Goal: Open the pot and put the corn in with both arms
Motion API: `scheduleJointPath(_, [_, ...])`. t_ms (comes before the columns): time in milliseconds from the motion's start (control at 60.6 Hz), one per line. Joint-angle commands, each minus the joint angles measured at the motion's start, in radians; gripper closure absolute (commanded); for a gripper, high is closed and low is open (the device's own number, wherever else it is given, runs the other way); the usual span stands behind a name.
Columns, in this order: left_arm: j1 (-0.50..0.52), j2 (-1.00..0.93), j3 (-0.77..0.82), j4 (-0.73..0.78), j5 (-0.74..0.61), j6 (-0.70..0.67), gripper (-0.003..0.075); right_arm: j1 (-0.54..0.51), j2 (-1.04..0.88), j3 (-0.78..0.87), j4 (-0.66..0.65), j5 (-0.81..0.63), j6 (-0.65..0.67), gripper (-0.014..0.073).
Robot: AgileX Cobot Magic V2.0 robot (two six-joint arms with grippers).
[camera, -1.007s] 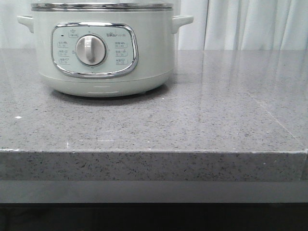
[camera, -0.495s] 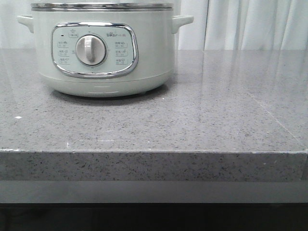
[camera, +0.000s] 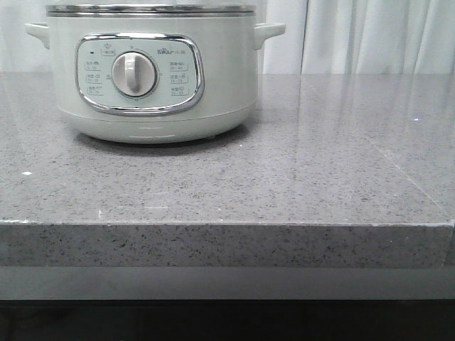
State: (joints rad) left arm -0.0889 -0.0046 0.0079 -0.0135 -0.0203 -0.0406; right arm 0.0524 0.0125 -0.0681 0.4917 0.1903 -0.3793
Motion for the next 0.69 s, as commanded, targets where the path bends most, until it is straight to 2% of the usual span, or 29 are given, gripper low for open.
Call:
scheduleJointPath(0, [0.001,-0.020,0.003,-0.007,-0.083,-0.006,0.0741,-0.009,-0.039,0.036,0.006,-0.094,-0.004,0.0658])
scheduleJointPath(149, [0.001,-0.018,0.003,-0.007,-0.083,-0.006,0.0741,-0.008,-0.047,0.097,0.006,-0.119,-0.004,0.0658])
scheduleJointPath(545, [0.001,-0.018,0.003,-0.007,-0.083,-0.006,0.0741,-0.008,-0.046,0.095,0.006,-0.105,-0.004,0.0658])
scheduleJointPath(677, [0.001,-0.018,0.003,-0.007,-0.083,-0.006,0.0741,-0.008,-0.046,0.095,0.002,-0.168,0.004,0.0658])
